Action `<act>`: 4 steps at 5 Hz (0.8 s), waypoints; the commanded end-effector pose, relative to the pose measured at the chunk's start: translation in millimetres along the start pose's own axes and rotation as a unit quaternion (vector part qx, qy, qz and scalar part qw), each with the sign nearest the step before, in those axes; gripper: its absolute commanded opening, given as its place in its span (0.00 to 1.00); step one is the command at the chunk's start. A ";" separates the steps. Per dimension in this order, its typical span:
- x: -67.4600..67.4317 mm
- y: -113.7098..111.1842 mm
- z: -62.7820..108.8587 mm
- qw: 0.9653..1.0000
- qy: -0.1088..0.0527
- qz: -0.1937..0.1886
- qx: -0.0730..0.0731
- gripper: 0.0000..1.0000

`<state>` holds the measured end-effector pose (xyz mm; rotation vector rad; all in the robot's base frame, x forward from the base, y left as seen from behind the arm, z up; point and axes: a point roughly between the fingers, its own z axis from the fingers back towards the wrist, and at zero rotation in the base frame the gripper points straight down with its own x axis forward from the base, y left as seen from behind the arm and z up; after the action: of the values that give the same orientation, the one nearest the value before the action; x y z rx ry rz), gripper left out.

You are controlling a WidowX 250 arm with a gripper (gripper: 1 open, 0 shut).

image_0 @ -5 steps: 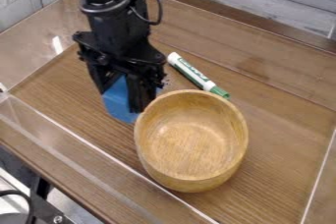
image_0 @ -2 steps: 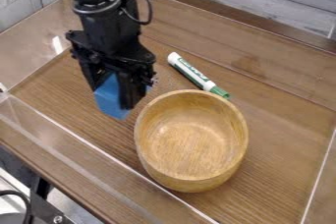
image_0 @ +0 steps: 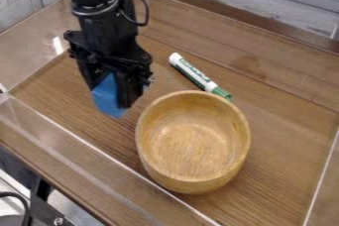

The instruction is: Remove the blue block from inside the brown bowl and put it on the table

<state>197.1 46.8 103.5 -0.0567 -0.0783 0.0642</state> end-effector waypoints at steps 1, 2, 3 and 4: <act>5.1 7.2 0.1 1.000 -0.014 0.004 0.011 0.00; 6.0 11.5 -6.0 1.000 -0.014 0.005 0.016 0.00; 7.2 15.9 -12.1 1.000 -0.014 0.006 0.022 0.00; 8.5 20.2 -18.3 0.999 -0.013 0.008 0.028 0.00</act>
<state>201.7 62.5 78.2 -0.0127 -0.0729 0.0769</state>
